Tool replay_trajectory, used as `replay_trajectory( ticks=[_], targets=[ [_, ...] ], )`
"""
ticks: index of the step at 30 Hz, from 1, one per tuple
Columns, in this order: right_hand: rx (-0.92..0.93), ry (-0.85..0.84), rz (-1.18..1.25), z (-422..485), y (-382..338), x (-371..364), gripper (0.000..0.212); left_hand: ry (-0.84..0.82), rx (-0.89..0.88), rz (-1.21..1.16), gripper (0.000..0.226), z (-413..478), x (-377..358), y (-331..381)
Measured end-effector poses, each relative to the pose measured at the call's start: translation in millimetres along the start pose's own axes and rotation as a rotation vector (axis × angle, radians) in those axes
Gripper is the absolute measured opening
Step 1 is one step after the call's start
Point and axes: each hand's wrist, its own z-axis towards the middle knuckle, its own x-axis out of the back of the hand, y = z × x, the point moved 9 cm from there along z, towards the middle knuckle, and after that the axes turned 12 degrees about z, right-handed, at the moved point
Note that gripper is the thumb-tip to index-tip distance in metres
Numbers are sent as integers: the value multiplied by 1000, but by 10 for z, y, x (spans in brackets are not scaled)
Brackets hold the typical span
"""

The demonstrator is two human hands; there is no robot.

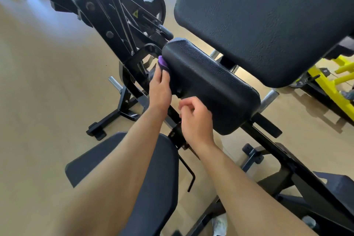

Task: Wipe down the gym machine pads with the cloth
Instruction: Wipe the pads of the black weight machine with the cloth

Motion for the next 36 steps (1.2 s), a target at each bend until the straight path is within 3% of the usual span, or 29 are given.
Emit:
replay_trajectory(
  ticks=[3,7,11,19,21,26,29,33,36],
  targets=[
    [264,63,-43,-125,-342,264,20,-25,-24,105,58,-350,-276,40],
    [616,183,-223,-373,-751,637,15,-68,-250,202,68,-946,-678,104],
    [751,304,-316,-477,-931,893,19,-125,-362,307,70,-1349,-872,186],
    [575,448,-223,-474,-673,1226,29,239,-203,154,56,-580,-397,761],
    [535,463,-167,-508,-579,1302,29,220,-311,246,54,-682,-481,871],
    [422,535,-16,-543,-367,1512,37,65,-840,553,49,-1557,-918,878],
    [319,604,92,-554,-187,1625,43,36,-967,656,45,-1740,-987,795],
    [156,524,235,-495,58,1537,46,-39,-1108,679,46,-1895,-1040,811],
    [-20,523,337,-545,312,1494,36,-47,-1177,656,37,-1909,-946,801]
  ],
)
